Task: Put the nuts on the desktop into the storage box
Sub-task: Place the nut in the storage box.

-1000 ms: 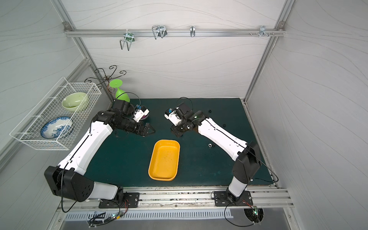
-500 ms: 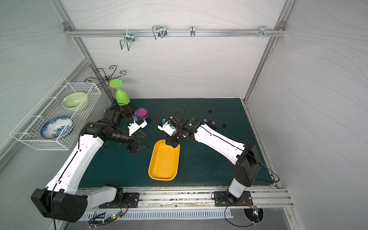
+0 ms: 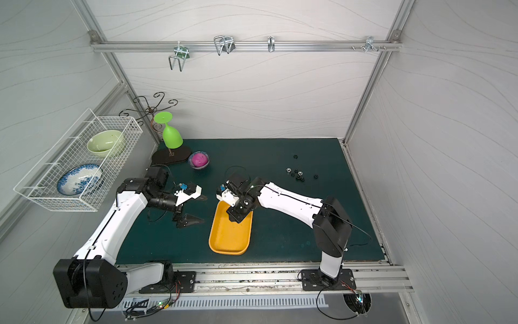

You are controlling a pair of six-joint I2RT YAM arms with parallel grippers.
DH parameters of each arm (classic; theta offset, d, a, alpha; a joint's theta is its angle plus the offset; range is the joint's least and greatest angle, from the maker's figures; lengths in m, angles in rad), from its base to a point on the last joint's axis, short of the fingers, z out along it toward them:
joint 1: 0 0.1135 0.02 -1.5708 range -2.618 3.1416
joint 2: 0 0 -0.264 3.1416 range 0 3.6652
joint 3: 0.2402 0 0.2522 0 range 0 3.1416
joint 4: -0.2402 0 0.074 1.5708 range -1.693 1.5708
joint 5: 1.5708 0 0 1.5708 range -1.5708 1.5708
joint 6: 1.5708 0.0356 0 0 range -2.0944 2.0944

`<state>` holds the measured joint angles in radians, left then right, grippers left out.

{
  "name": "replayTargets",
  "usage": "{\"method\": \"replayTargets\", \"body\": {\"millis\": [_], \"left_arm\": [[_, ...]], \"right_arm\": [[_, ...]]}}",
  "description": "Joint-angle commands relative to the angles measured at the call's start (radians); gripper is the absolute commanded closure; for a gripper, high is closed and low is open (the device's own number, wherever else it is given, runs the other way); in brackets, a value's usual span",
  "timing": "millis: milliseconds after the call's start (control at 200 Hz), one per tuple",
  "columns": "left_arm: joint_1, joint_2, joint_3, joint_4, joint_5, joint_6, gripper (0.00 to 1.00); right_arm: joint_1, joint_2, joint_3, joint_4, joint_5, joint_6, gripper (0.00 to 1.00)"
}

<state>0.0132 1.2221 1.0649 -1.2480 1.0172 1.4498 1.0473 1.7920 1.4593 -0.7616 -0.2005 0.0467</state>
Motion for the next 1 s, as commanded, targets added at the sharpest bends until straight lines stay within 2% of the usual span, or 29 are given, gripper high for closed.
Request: {"method": "replayTargets", "body": {"millis": [0,85,340,590,700,895,996], "left_arm": [[0.011,-0.001,-0.029,0.082,-0.015,0.052,0.01],[0.026,-0.008,-0.067,0.169,-0.020,-0.010,0.01],[0.070,-0.027,-0.170,0.236,-0.061,0.020,0.01],[0.077,-0.044,-0.247,0.306,-0.090,-0.019,0.01],[0.079,-0.051,-0.267,0.307,-0.091,-0.027,0.01],[0.079,-0.058,-0.279,0.256,-0.095,0.035,0.01],[0.079,-0.061,-0.283,0.259,-0.109,0.034,0.01]], "right_arm": [[0.029,0.067,0.023,-0.058,0.063,0.057,0.77],[0.034,0.132,0.072,-0.125,0.115,0.091,0.77],[0.055,0.211,0.111,-0.154,0.217,0.209,0.76],[0.097,0.266,0.152,-0.186,0.328,0.294,0.75],[0.100,0.290,0.170,-0.199,0.336,0.347,0.75],[0.100,0.319,0.160,-0.165,0.305,0.407,0.74],[0.099,0.311,0.134,-0.123,0.300,0.421,0.69]]}}
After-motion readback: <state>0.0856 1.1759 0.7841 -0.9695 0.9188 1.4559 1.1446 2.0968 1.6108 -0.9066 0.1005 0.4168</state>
